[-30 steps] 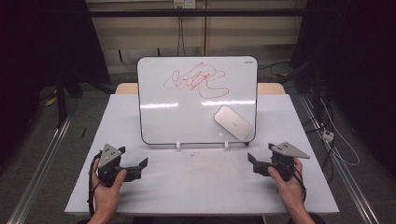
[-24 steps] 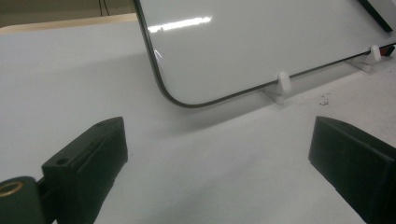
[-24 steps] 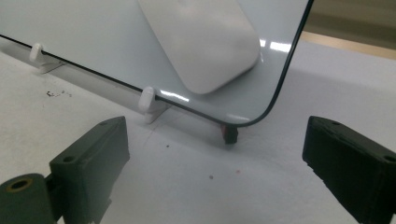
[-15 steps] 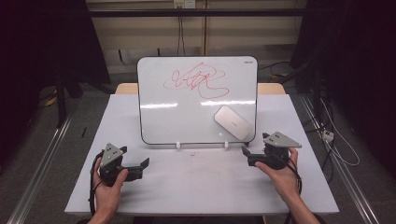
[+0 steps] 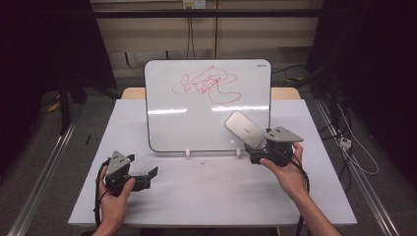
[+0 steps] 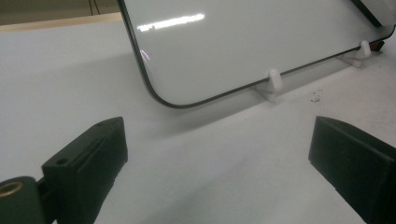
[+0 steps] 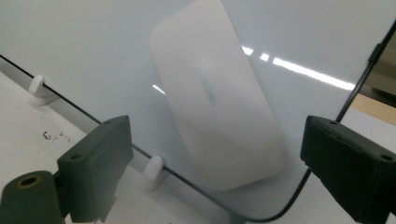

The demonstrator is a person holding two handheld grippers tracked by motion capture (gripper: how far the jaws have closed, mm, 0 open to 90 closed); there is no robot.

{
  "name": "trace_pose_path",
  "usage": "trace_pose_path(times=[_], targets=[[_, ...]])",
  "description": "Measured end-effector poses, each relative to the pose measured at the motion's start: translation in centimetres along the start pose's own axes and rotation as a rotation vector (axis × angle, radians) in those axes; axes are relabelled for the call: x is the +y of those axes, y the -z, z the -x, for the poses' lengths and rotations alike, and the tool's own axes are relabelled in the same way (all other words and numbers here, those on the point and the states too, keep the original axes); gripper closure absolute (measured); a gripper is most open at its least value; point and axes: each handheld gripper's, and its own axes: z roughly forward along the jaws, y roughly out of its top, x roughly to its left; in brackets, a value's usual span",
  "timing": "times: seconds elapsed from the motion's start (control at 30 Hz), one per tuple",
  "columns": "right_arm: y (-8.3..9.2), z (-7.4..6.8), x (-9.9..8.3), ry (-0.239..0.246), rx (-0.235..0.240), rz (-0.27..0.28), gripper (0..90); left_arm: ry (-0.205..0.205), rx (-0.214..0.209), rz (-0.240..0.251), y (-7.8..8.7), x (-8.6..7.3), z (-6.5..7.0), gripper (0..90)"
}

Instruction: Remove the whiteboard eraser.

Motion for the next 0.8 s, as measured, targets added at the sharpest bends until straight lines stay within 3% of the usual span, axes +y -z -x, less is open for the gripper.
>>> trace_pose_path(times=[0.1,0.33,0.8], targets=[[-0.5,-0.2,0.5,-0.002,0.035,-0.006,11.0,-0.003,-0.010,-0.009,0.0,-0.1,-0.1,4.5],[-1.4,-0.1,1.3,0.058,-0.010,-0.028,10.9,-0.001,-0.015,-0.009,0.1,-0.2,-0.1,4.5],[-3.1,-0.4,2.5,0.170,-0.037,-0.036,16.7,0.002,-0.012,-0.005,0.4,-0.3,-0.4,4.5]])
